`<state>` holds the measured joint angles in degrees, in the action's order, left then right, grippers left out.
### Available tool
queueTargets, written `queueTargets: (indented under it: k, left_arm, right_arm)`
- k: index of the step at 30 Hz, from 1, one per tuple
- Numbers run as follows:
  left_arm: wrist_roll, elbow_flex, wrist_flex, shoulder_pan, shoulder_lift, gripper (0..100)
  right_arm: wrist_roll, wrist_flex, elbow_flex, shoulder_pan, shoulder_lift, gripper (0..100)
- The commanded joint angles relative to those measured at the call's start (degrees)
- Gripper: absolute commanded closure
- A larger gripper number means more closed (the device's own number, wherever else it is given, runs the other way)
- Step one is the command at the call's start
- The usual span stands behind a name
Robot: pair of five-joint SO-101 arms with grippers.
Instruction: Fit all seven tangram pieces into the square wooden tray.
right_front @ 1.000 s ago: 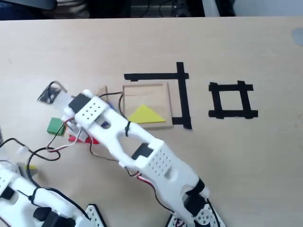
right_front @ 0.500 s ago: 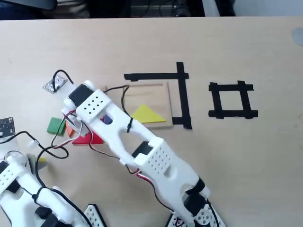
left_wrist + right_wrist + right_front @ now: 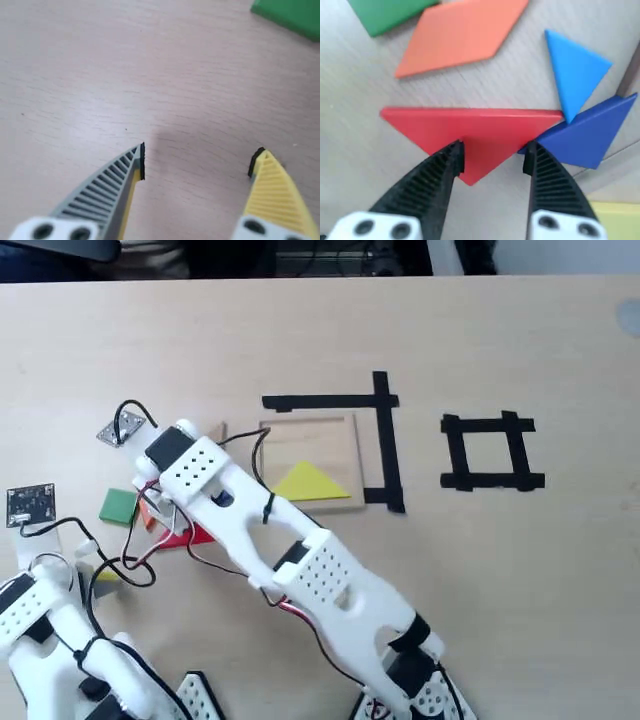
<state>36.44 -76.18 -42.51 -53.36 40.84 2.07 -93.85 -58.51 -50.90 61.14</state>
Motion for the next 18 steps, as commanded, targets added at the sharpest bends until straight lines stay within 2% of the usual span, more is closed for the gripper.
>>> queueTargets:
  k: [1,8,18]
  left_arm:
    - [-0.53,0.57,0.62,0.84,0.97,65]
    - [-0.44,0.48,0.70,0.66,1.05,65]
    - [-0.44,0.22,0.53,0.57,1.05,65]
  right_arm:
    - [2.02,0.70,-5.49,0.79,3.38,79.2]
    - [9.23,-4.04,-13.49,-3.69,6.64,79.3]
    - [9.32,-6.95,-17.45,-5.01,7.25,79.3]
